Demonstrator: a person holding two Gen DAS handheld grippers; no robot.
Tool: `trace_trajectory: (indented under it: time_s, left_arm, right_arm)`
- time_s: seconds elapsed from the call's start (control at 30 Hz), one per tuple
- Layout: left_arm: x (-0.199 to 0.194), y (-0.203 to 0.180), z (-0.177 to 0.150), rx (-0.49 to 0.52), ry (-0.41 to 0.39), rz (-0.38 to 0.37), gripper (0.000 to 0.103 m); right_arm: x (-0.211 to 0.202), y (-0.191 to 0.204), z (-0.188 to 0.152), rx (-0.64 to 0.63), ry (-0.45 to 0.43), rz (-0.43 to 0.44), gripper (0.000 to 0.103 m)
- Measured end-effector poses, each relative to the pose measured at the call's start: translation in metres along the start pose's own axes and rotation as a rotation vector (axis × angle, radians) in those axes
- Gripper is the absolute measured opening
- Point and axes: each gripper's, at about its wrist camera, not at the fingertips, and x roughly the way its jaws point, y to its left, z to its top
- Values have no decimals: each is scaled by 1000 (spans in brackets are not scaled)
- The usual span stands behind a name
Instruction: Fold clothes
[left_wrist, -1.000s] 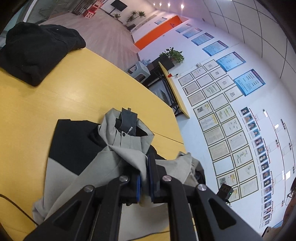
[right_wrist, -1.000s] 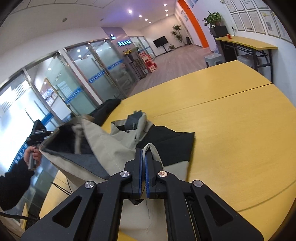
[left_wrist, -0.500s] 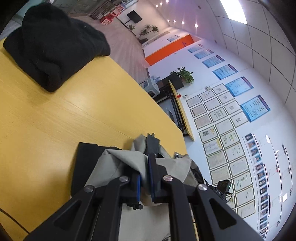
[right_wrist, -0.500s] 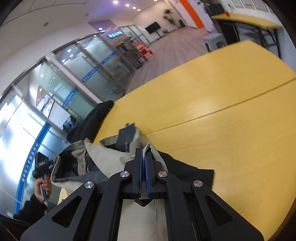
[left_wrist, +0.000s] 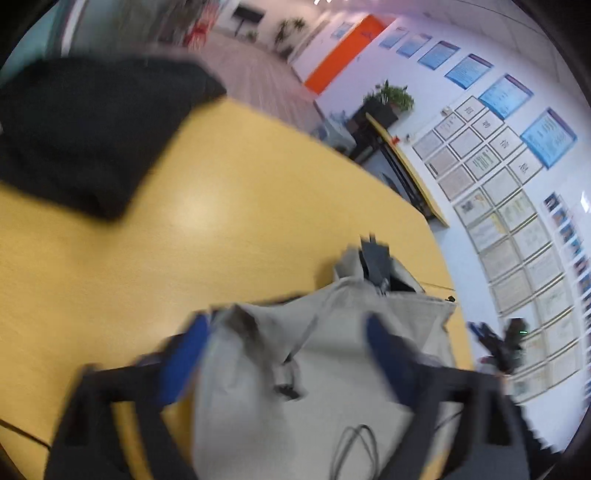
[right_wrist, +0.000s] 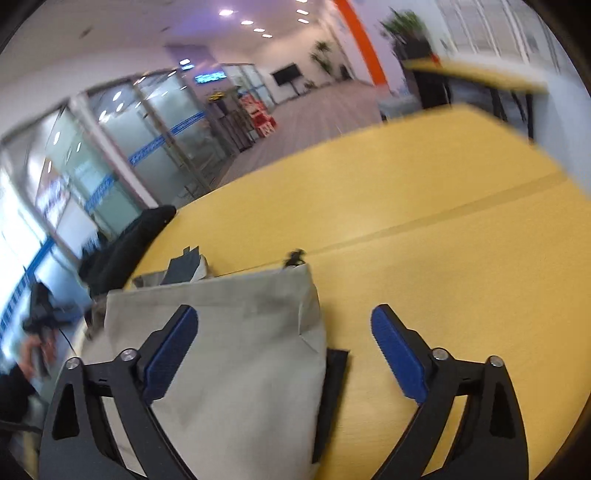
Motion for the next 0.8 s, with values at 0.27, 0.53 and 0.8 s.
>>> trace_trajectory:
  time_s: [0.27, 0.53, 0.8]
  left_arm:
    - [20, -1, -34, 155, 95, 114, 103]
    - [86, -10, -110, 410, 258, 183, 103]
    - [58, -2, -198, 442, 223, 201, 103]
  right_arm:
    - [19, 48, -35, -179, 126, 2, 96]
    - [58, 117, -146, -356, 346, -180, 96]
    - [0, 110, -197, -299, 320, -216, 98]
